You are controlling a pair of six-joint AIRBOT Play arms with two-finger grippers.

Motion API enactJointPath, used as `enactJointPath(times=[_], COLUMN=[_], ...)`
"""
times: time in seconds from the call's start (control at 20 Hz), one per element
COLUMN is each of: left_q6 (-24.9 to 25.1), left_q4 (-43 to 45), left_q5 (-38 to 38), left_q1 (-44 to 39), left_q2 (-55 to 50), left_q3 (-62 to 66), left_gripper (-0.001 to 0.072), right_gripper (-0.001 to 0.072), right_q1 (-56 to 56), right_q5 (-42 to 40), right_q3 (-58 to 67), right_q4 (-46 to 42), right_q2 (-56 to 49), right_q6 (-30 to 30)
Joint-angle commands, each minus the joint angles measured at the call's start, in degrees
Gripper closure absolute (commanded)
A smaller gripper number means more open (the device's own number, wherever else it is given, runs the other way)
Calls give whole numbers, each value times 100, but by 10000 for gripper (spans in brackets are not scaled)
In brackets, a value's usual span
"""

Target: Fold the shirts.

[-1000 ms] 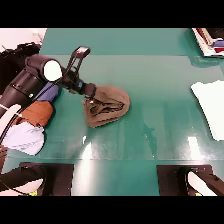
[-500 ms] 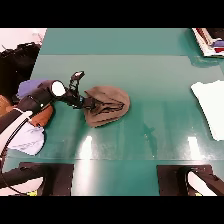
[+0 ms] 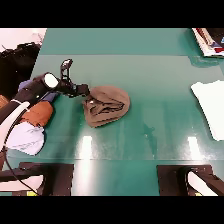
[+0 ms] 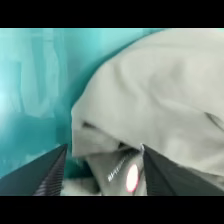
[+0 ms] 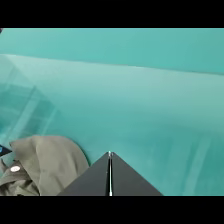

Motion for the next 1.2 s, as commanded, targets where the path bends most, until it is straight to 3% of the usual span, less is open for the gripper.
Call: enactJointPath(times=[0.0, 0.05, 0.2, 0.25, 0.3, 0.5, 0.55, 0.6, 0.7, 0.8, 1.0, 1.15], left_q6=[811, 1051, 1410, 1416, 1436, 1440, 1438, 1440, 1440, 1438, 1438, 1438], left_q4=[-745, -1038, -1322, -1305, -1294, -1088, -988, -944, -789, -769, -699, -688], left_q5=[426, 538, 892, 1005, 1084, 734, 588, 446, 269, 144, -52, -166], left_q1=[68, 68, 70, 70, 70, 70, 70, 70, 70, 70, 70, 70], left_q2=[-437, -509, -590, -590, -590, -584, -584, -584, -584, -584, -584, -584], left_q3=[55, 63, 87, 133, 216, 898, 1093, 1274, 1523, 1626, 1624, 1624], left_gripper=[163, 173, 381, 507, 681, 677, 677, 677, 677, 677, 677, 677], right_gripper=[692, 691, 692, 692, 691, 682, 475, 222, 223, 223, 223, 227], right_q1=[20, 52, 96, 96, 96, 291, 437, 610, 1056, 1690, 2752, 3180], right_q5=[243, 337, 466, 459, 446, -9, -354, -706, -1040, -1427, -2138, -2291], right_q3=[2, 2, -122, -310, -623, -2446, -2968, -3488, -4207, -4586, -4570, -3993], right_q4=[13, 4, 11, 2, 2, 28, 83, 229, 920, 1779, 3281, 3477], right_q2=[-160, -227, -420, -433, -428, -433, -442, -511, -911, -1427, -2448, -3117], right_q6=[4, 4, 63, 175, 223, 442, 444, 444, 308, -236, -1119, -1298])
